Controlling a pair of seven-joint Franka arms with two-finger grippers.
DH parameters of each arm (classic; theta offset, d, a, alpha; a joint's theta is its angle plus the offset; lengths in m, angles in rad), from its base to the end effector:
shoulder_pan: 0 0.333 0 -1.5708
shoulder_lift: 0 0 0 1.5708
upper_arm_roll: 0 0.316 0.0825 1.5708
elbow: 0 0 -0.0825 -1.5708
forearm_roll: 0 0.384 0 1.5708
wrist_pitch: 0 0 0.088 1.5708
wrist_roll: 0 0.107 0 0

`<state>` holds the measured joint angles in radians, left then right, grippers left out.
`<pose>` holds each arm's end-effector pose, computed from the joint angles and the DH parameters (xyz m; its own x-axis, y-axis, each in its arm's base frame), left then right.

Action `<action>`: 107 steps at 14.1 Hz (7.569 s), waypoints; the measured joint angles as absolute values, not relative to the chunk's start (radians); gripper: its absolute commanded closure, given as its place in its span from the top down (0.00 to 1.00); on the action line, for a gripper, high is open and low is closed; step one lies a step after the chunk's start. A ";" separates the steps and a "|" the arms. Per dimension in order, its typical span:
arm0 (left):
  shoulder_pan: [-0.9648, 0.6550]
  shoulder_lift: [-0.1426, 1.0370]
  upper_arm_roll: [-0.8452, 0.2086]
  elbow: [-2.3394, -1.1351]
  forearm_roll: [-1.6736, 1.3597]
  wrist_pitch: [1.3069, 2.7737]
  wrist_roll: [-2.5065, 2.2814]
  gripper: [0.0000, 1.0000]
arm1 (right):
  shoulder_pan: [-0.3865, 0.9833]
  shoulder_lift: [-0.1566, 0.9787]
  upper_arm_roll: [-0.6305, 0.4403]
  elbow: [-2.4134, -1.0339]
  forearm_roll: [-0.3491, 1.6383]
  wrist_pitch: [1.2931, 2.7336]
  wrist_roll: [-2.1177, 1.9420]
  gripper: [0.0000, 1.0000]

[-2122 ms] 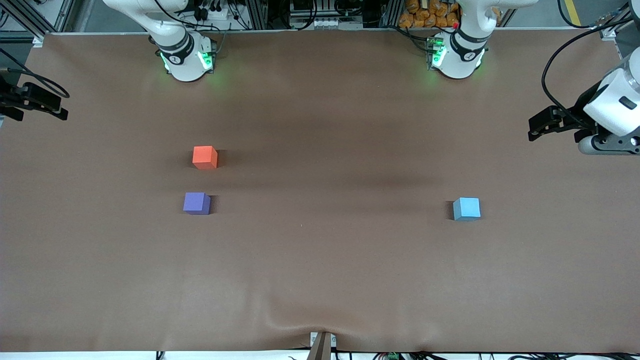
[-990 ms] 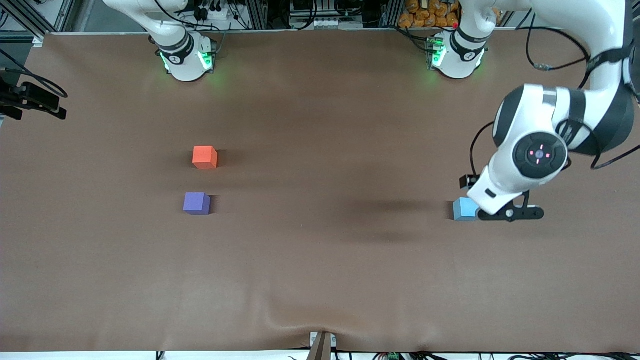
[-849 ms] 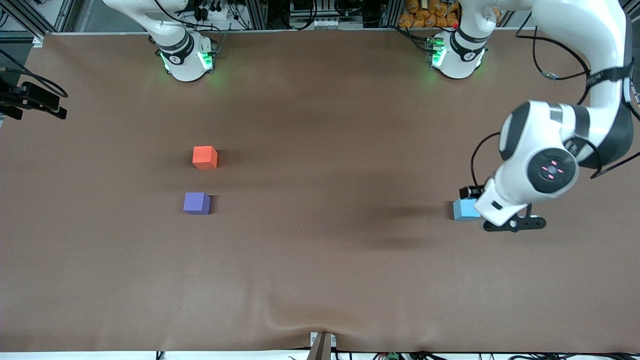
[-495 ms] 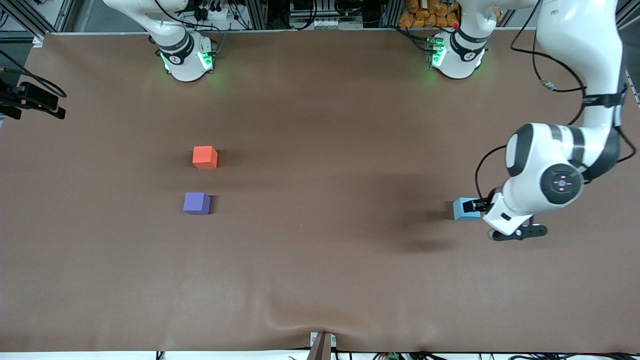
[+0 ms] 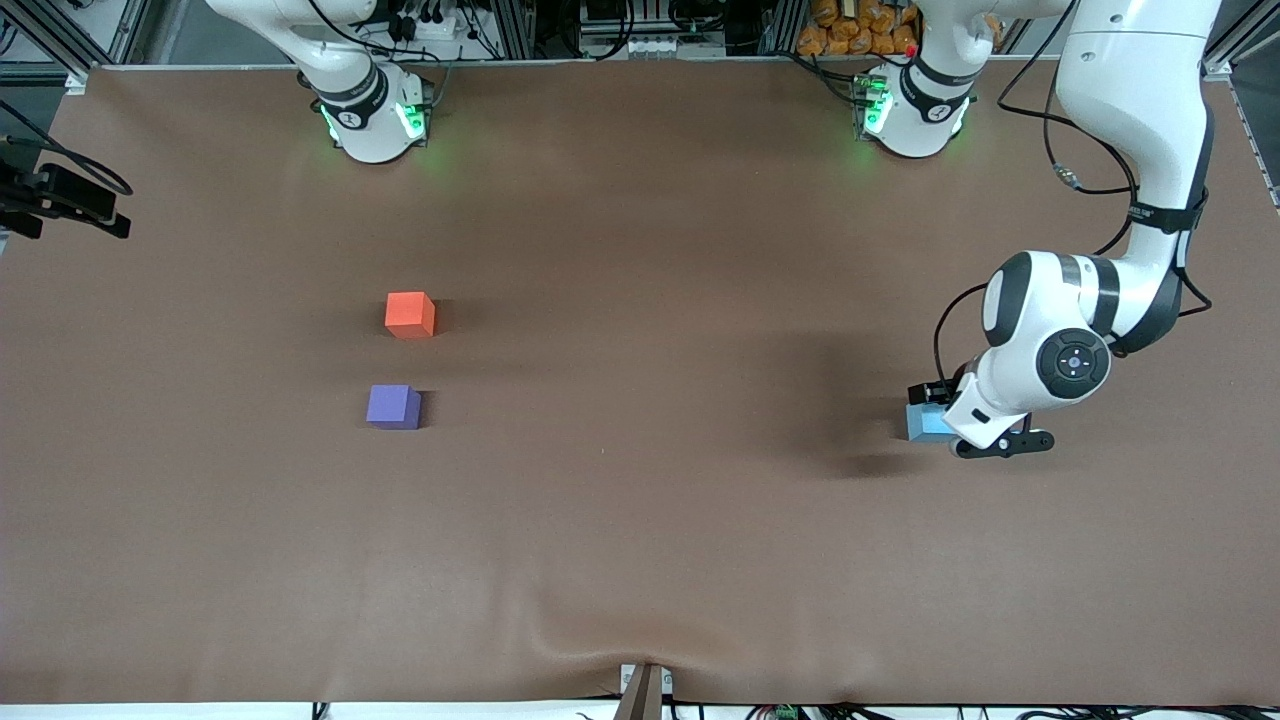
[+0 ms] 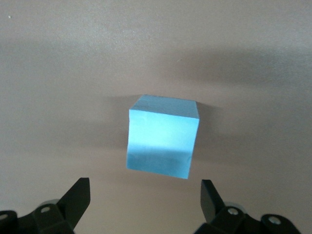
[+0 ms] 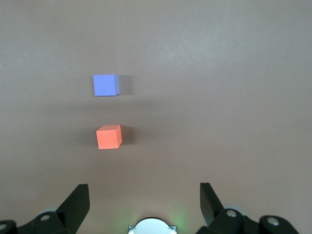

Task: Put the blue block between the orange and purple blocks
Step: 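Close the left gripper on the light blue cube, then carry the light blue cube with the left gripper toward the table middle, then lower the cube and open the left gripper, releasing it, then withdraw the left gripper while the right gripper reaches the blue cube, then close the right gripper on the light blue cube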

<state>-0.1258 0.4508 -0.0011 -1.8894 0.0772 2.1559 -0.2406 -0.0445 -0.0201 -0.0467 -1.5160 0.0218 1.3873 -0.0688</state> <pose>0.6076 -0.0743 0.2524 0.9835 0.0723 -0.1660 0.0567 -0.9936 -0.0973 0.5268 -0.0458 0.6457 0.9941 -0.0178 -0.1065 -0.0211 -0.9993 -0.0301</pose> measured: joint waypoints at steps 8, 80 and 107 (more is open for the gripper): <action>-0.115 0.515 -0.007 -1.902 0.008 2.283 -0.217 1.00 | -0.045 -0.020 -0.047 -1.516 0.022 1.387 -0.069 1.00; -0.172 0.128 -0.017 -1.741 -0.026 1.823 -0.079 1.00 | 0.442 0.327 -0.019 -1.515 0.137 1.728 0.163 1.00; -0.063 -0.094 -0.065 -1.676 0.012 1.549 -0.064 1.00 | 0.777 0.666 -0.019 -1.609 0.162 2.255 0.509 1.00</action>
<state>-0.0626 -0.0939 -0.0649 -1.6762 0.0117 1.5486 -0.0640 0.7773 0.6660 -0.0187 -1.6093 0.1621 2.2545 0.5090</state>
